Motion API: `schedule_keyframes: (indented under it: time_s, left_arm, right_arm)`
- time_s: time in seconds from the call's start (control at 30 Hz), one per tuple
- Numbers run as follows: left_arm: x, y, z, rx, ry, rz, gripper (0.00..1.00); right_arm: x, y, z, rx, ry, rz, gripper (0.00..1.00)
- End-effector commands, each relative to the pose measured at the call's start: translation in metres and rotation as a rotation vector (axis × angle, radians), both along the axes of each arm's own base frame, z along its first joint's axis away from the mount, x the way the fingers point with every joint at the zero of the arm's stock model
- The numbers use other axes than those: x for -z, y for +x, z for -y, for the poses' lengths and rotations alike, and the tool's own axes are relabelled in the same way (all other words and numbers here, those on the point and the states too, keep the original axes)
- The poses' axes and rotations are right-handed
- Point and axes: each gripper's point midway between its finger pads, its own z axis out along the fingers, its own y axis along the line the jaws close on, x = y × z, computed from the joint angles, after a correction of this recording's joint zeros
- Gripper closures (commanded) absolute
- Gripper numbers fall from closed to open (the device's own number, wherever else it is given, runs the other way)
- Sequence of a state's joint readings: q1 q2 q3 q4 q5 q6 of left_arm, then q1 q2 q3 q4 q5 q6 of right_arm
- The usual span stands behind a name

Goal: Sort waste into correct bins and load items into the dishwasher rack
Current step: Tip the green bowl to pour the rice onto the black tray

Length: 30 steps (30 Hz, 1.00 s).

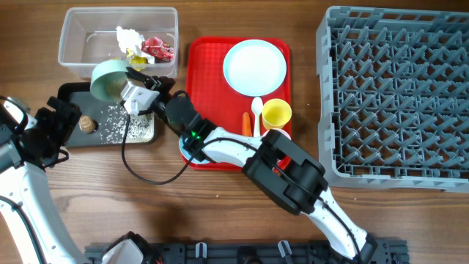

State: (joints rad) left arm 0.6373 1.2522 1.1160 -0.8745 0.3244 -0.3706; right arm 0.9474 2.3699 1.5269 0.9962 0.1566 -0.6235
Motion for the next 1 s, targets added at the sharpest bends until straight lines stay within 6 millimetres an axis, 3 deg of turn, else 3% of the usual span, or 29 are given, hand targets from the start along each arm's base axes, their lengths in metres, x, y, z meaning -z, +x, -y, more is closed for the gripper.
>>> schedule_keyframes:
  time_s: [0.0, 0.23, 0.97]
  left_arm:
    - [-0.008, 0.003, 0.0, 0.021, 0.009, 0.024, 0.0]
    - [-0.008, 0.005, 0.005, 0.037, 0.005, 0.028, 0.0]
    - [-0.008, 0.005, 0.005, 0.037, 0.004, 0.028, 0.0]
  right_arm:
    - [-0.013, -0.002, -0.008, -0.026, 0.027, 0.033, 0.96]
    - [-0.034, 0.0, -0.011, -0.023, 0.045, 0.078, 0.96]
    - [-0.052, -0.005, -0.01, 0.02, -0.073, 0.309, 0.96]
